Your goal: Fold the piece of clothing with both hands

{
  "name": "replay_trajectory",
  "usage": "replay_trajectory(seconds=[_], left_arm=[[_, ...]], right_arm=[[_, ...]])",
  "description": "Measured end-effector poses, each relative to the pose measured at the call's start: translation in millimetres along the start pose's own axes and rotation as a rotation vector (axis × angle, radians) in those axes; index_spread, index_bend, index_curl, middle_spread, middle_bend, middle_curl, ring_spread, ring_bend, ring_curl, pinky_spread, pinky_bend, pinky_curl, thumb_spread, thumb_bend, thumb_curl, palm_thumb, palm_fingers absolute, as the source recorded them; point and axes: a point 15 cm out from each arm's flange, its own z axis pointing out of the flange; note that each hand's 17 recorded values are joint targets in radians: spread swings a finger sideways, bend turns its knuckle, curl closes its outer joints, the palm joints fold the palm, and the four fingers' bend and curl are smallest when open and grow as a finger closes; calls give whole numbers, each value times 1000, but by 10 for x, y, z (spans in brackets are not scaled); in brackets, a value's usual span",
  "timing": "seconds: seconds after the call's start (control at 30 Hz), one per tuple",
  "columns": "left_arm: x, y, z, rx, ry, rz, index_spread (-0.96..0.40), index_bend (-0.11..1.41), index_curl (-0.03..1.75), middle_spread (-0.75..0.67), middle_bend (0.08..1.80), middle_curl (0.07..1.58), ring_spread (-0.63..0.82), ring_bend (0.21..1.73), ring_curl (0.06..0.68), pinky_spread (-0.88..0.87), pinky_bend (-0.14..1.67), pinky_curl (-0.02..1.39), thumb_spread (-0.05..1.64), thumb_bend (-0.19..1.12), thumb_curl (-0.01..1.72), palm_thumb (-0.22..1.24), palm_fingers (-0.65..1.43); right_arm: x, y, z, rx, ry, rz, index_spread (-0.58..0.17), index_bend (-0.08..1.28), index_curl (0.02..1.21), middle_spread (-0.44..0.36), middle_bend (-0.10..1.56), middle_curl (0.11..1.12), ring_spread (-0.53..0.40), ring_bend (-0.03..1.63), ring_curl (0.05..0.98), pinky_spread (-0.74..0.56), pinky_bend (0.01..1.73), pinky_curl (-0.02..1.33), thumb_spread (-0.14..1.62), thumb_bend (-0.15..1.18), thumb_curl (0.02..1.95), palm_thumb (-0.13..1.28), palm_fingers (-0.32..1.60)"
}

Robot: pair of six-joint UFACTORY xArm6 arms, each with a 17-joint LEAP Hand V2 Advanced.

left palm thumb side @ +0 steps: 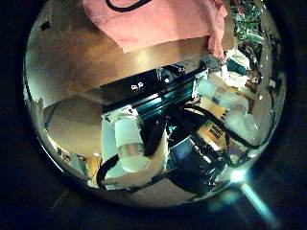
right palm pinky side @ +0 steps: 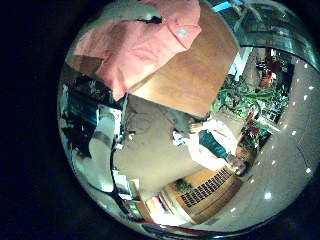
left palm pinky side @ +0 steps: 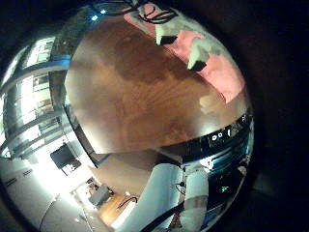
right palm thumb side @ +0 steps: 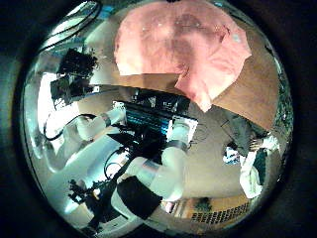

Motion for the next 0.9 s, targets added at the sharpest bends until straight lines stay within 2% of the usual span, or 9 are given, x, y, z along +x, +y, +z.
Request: replay_trajectory(seconds=[0.2,0.3,0.4,0.53,0.63,0.77,0.83,0.87,0.9], left_arm=[[162,-259,291,59,-9,34,36,118,262,265,229,382,319,794,226,357,482,403,946,-27,286,151,39],[244,-281,435,59,-10,40,46,125,250,227,277,391,283,805,227,351,474,394,944,-25,290,161,66],[327,-300,459,61,-18,48,50,166,265,170,305,401,244,795,225,330,446,382,952,-16,299,204,116],[310,-319,488,32,-35,44,35,189,292,66,387,433,154,787,223,271,386,362,968,-10,311,275,232],[283,-288,494,-22,-43,42,10,196,309,-18,486,472,56,790,223,203,340,349,994,-3,321,351,320],[236,-293,473,-83,-65,37,-72,226,347,-143,682,563,-137,850,241,46,333,345,1017,-6,331,425,563],[206,-304,467,-97,-85,34,-137,273,381,-213,761,608,-259,939,270,-89,371,354,1028,4,340,485,749],[181,-315,456,-98,-96,37,-179,316,401,-250,778,619,-310,989,284,-170,417,361,1040,20,348,536,885],[154,-336,440,-97,-109,42,-227,357,421,-283,788,627,-354,1047,298,-255,524,385,1060,82,382,660,1100]], right_arm=[[4,-31,76,-19,-17,6,-364,153,259,11,198,349,145,599,244,334,681,240,1101,-21,257,186,87],[-1,-24,83,-24,-20,10,-364,152,259,11,198,349,144,598,245,334,680,240,1105,-21,255,188,87],[6,-22,76,-23,-17,13,-364,153,259,12,195,347,144,598,245,334,680,241,1107,-21,253,189,86],[4,-18,70,-21,-17,14,-364,155,261,12,196,346,144,598,245,334,680,241,1108,-21,251,189,87],[11,-13,66,-20,-14,15,-364,156,262,12,195,344,144,596,245,334,678,241,1113,-21,250,190,88],[13,0,57,-18,-12,16,-364,155,262,12,195,342,143,598,247,334,677,242,1118,-20,249,193,89],[13,0,57,-18,-11,16,-364,153,262,12,197,344,139,597,248,333,677,242,1121,-20,249,194,92],[17,4,53,-17,-10,17,-364,153,261,12,197,344,138,597,248,333,677,243,1122,-20,249,194,92],[15,9,51,-17,-10,17,-364,153,261,12,197,344,136,597,248,333,677,243,1123,-20,248,194,92]])
